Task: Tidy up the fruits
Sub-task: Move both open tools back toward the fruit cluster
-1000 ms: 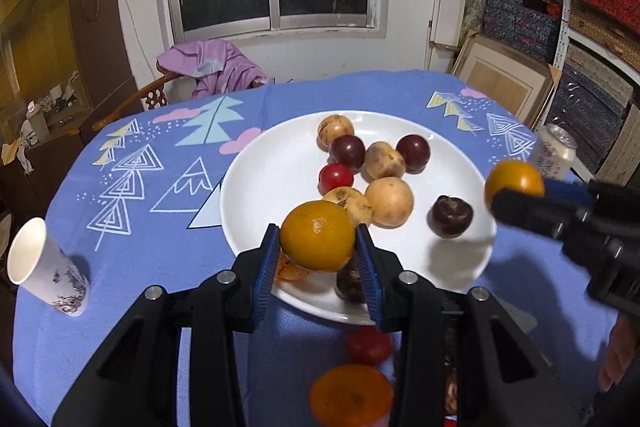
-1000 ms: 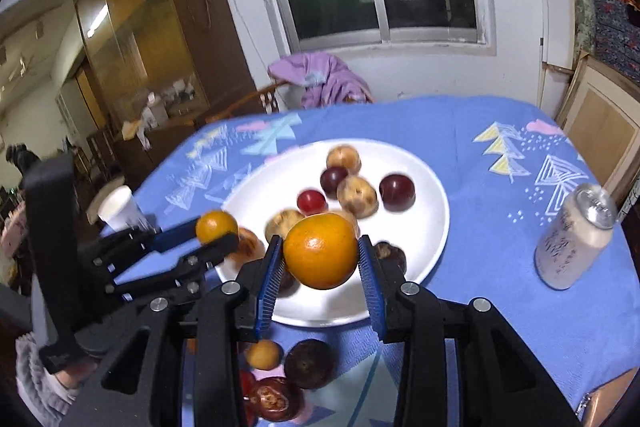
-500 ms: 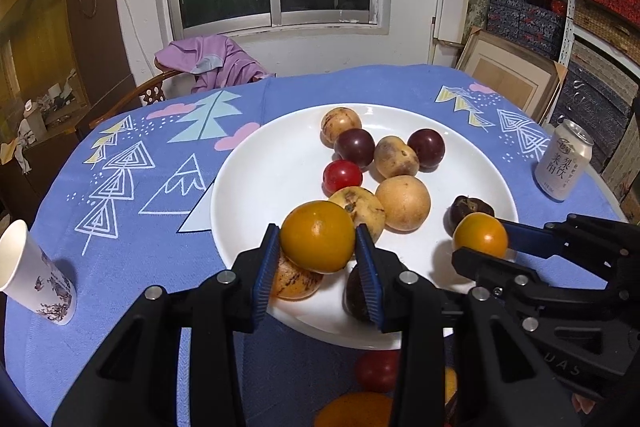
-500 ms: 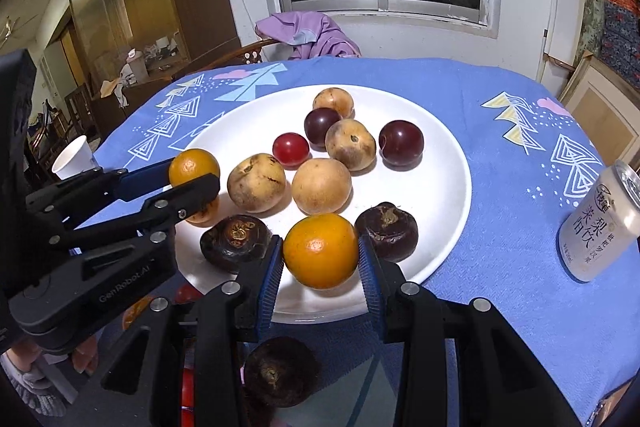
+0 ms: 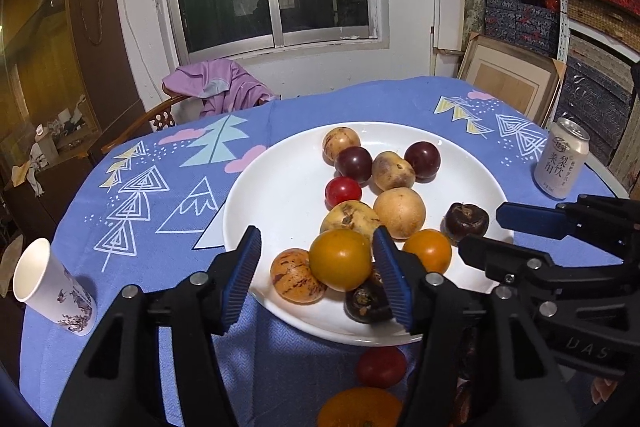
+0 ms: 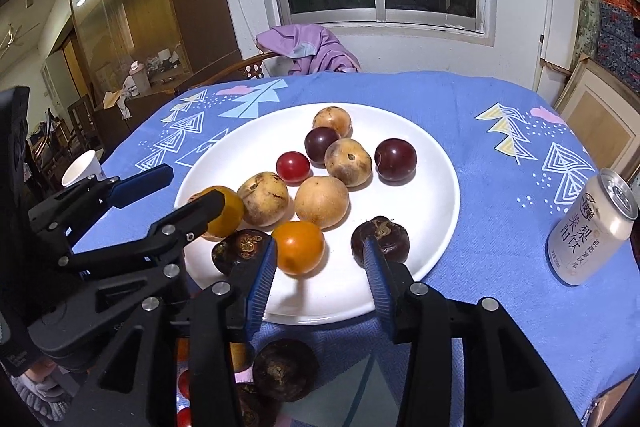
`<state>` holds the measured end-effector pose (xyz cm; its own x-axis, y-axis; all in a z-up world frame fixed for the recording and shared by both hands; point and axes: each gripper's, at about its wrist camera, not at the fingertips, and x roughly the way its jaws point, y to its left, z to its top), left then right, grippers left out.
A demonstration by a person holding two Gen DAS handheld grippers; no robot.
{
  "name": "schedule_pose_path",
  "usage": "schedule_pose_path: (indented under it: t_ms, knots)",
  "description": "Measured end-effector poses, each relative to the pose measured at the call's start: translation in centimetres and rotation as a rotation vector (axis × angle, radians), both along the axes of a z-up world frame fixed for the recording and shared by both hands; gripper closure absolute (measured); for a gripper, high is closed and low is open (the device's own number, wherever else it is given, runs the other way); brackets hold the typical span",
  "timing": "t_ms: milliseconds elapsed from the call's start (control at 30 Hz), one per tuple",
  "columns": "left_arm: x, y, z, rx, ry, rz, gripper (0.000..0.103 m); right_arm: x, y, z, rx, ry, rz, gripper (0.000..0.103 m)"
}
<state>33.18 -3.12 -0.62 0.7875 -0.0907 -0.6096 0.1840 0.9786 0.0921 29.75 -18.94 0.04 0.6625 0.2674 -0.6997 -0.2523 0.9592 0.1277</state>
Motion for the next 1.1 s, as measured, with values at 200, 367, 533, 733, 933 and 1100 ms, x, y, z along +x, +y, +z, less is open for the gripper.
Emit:
schedule_pose_path:
  t_ms: [200,367,533,733,933,1100]
  knots:
    - [-1.3,1.2,1.2,-0.012,-0.034,0.065,0.011,-1.9,-0.5,1.5,0.032,-0.021,-0.004,0.045]
    - [-3.5,2.8,2.4,-0.041,-0.031,0.094,0.008,-5.1,-1.7,3.2,0.068,-0.064,-0.017,0.035]
    - [-7.6,5.5,1.4,-0.062,-0.015,0.135,0.005,-8.8,-3.9,3.6,0.161,-0.082,-0.061,0.021]
    - [-11.8,7.1,-0.9,-0.073,0.033,0.156,0.005,-13.0,-5.9,1.9,0.212,-0.061,-0.107,0.011]
    - [-14.0,5.4,-2.7,-0.008,0.042,0.104,0.004,-15.2,-7.4,0.2,0.294,-0.035,-0.136,0.006]
    - [-13.5,5.4,-3.1,-0.015,0.078,0.095,0.004,-16.3,-2.6,-0.4,0.159,-0.056,0.025,0.006]
